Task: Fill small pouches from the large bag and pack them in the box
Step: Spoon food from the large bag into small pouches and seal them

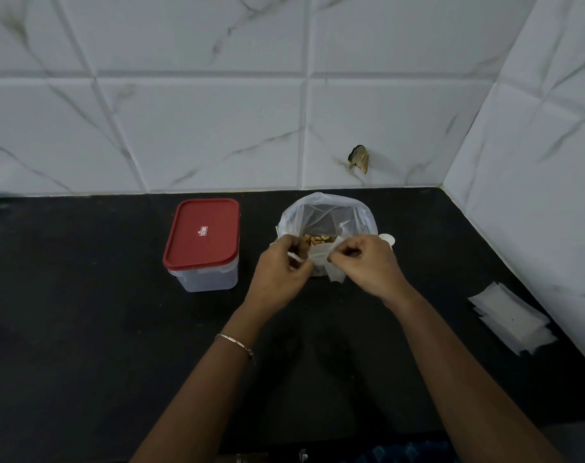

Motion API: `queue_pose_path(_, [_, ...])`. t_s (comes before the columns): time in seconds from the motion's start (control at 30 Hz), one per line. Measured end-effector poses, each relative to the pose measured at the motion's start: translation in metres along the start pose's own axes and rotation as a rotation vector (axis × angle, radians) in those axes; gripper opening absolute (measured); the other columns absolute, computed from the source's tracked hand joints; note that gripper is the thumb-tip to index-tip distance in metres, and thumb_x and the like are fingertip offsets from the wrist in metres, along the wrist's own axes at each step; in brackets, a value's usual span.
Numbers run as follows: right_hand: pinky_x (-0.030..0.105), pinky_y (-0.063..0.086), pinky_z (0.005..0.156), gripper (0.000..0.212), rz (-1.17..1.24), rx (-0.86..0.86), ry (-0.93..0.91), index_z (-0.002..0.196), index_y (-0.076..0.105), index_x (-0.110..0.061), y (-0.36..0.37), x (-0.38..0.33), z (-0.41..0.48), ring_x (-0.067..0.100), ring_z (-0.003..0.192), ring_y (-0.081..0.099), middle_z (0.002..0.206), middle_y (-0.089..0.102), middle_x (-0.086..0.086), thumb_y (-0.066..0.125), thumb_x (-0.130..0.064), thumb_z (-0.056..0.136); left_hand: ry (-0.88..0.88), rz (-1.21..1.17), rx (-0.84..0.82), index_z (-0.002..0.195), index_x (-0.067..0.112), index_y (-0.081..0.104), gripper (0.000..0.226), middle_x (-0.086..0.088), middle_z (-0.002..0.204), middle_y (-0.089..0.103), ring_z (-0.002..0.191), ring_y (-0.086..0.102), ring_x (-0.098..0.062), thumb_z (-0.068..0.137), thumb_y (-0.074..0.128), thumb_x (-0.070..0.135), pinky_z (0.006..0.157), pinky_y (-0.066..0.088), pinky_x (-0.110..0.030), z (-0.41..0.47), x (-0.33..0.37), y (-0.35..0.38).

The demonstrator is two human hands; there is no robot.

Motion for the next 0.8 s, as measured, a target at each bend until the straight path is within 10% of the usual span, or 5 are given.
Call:
queue_pose_path(0.2, [0.027,0.057,0.079,0.004,0.361,-0.23,0.061,0.08,0.072,-0.005,0.005,-0.001,0.002,0.011,0.089,0.071,0.085,0.073,-0.002,0.076,-0.006,0.08,0.151,0.019,-0.284,0.147,0.025,0.023,0.103,0.013,0.143,0.036,0.132,0.035,-0.003,0.066,0.086,0.031,0.103,0.036,-0.018,-0.001,-0.002,0.012])
queue_pose_path(0.57, [0.017,0.05,0.065,0.022,0.008,-0.194,-0.04,0.07,0.067,-0.021,-0.004,-0.007,0.002,0.0,0.066,0.064,0.068,0.067,-0.011,0.072,0.0,0.076,0.283,0.164,-0.107,0.122,0.016,0.056,0.066,0.005,0.114,0.058,0.103,0.055,-0.007,0.065,0.086,0.033,0.088,0.045,-0.02,0.012,0.003,0.01])
queue_pose_path(0.8, [0.017,0.04,0.061,0.033,-0.419,-0.166,-0.048,0.088,0.066,-0.025,-0.009,-0.014,0.005,0.002,0.078,0.055,0.087,0.06,-0.014,0.083,-0.044,0.069,0.306,0.346,-0.116,0.116,0.02,0.056,0.063,0.006,0.11,0.055,0.097,0.053,-0.01,0.065,0.079,0.048,0.09,0.048,-0.041,0.017,-0.008,0.012])
Point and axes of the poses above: each hand's wrist, its own z-axis towards the middle knuckle, its own y-axis out of the palm, x = y × z, the point moved 4 cm from there along z, towards the middle knuckle
